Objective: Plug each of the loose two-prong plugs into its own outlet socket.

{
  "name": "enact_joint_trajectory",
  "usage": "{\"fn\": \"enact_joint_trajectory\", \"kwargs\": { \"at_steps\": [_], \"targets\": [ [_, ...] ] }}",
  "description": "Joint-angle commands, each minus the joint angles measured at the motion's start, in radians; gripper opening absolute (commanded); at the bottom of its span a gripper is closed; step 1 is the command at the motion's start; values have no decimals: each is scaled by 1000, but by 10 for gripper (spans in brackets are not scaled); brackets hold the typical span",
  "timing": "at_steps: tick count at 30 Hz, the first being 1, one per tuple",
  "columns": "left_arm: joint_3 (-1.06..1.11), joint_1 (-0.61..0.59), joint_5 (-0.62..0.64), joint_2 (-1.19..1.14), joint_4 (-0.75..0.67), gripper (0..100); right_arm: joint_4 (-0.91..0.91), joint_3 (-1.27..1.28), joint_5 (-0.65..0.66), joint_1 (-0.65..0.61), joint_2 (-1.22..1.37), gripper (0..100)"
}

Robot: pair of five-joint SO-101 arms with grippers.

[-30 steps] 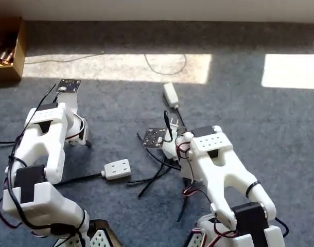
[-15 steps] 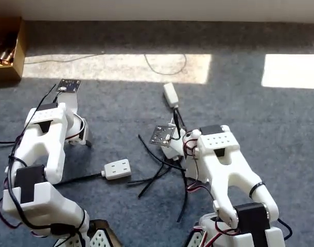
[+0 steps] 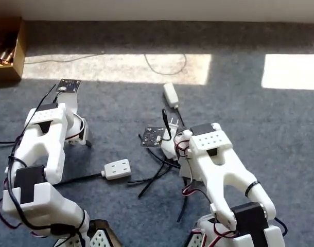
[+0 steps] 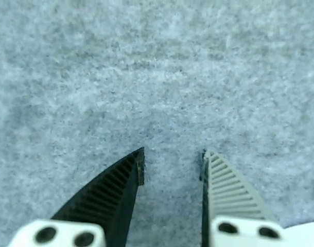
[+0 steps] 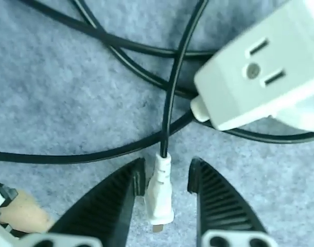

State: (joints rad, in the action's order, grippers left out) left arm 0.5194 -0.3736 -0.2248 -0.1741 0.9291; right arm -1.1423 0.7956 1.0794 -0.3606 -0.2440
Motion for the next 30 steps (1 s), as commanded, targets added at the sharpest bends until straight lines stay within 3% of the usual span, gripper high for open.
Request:
{"fn": "enact_joint_trajectory", "kwargs": {
  "at_steps": [1, 6, 30],
  "targets": [
    [-5, -28, 12, 1, -60, 168, -1, -36, -6, -10, -7, 139],
    [-5, -28, 12, 1, -60, 168, -1, -36, -3, -12, -7, 2],
    [-4, -30, 12, 1, -58, 168, 62, 71, -5, -10, -8, 48]
  ]
}}
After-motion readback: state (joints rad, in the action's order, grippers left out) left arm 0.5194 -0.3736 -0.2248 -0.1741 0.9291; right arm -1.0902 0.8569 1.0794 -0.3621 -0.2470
